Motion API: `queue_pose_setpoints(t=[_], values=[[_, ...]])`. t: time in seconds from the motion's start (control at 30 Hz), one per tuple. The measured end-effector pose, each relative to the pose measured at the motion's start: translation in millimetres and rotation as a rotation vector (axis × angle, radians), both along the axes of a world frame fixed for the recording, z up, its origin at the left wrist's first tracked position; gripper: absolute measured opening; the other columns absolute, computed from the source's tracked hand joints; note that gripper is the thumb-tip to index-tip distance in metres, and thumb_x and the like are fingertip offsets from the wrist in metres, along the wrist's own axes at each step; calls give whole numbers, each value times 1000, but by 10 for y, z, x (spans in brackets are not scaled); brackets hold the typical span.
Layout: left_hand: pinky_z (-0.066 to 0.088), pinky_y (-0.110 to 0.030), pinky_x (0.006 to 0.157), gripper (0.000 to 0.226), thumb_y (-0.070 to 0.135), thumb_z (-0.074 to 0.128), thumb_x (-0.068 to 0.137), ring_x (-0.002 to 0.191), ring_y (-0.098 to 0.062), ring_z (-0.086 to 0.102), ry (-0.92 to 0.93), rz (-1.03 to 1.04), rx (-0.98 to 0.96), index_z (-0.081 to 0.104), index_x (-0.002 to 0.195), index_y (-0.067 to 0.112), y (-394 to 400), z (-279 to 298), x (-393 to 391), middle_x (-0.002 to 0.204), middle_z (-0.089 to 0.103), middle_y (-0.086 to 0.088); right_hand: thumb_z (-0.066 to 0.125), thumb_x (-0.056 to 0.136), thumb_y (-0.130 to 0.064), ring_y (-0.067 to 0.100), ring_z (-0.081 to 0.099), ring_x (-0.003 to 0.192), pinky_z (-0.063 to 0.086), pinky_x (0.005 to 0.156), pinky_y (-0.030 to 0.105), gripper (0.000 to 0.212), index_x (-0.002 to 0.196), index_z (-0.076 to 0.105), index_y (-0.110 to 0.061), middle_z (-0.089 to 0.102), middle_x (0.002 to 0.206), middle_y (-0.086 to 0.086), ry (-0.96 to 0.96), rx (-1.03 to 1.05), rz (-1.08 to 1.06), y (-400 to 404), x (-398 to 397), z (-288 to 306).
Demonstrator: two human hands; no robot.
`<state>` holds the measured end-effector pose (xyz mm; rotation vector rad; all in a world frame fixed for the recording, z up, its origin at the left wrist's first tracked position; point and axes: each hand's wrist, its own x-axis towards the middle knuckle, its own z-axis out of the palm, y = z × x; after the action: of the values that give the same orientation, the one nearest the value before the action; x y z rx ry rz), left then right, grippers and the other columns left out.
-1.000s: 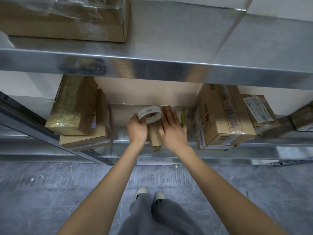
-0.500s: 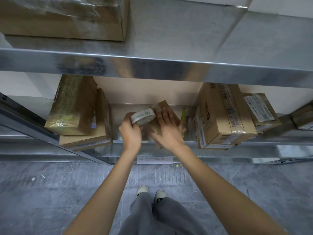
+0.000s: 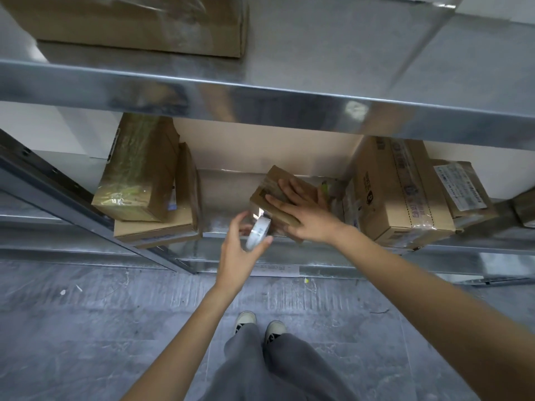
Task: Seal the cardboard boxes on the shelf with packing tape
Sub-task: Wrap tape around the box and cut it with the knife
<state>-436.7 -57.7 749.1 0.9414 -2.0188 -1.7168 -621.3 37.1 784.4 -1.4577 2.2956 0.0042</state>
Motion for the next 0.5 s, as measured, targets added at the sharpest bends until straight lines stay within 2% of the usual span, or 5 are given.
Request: queue_pose_setpoints(t=[0.13, 0.23, 0.33, 0.4, 0.5], values=[[45, -9, 74, 54, 34, 60, 94, 83, 8, 61, 5, -61, 214, 31, 140, 39, -36, 133, -117, 89, 66, 8, 43, 100, -29, 18, -22, 146, -13, 112, 62, 68, 148, 2, -53, -19, 160, -10, -9, 84, 92, -64, -170, 83], [45, -7, 69, 66, 28, 64, 93, 78, 7, 59, -30, -146, 175, 27, 146, 39, -107, 152, -264, 85, 63, 7, 39, 102, -19, 21, -20, 147, -10, 115, 58, 69, 148, 0, -53, -18, 160, -10, 14, 92, 127, -110, -238, 101], [51, -19, 66, 67, 27, 66, 92, 84, -4, 61, -51, -217, 165, 31, 145, 46, -150, 149, -354, 90, 62, 10, 40, 101, -15, 22, -19, 147, -7, 116, 58, 74, 147, -3, -53, -20, 160, -10, 23, 86, 138, -104, -266, 48], [55, -23, 60, 69, 27, 65, 92, 87, -9, 65, -67, -255, 241, 29, 147, 48, -174, 163, -374, 92, 67, 2, 42, 100, -13, 22, -20, 147, -7, 116, 59, 76, 147, -4, -51, -20, 159, -11, 19, 85, 136, -107, -270, 22], [59, -30, 66, 68, 27, 64, 94, 98, -17, 69, -76, -255, 359, 27, 147, 48, -232, 167, -372, 103, 73, -9, 46, 98, -16, 20, -18, 148, -10, 115, 58, 75, 149, 2, -51, -14, 161, -10, -52, 97, 73, -158, -271, 61]])
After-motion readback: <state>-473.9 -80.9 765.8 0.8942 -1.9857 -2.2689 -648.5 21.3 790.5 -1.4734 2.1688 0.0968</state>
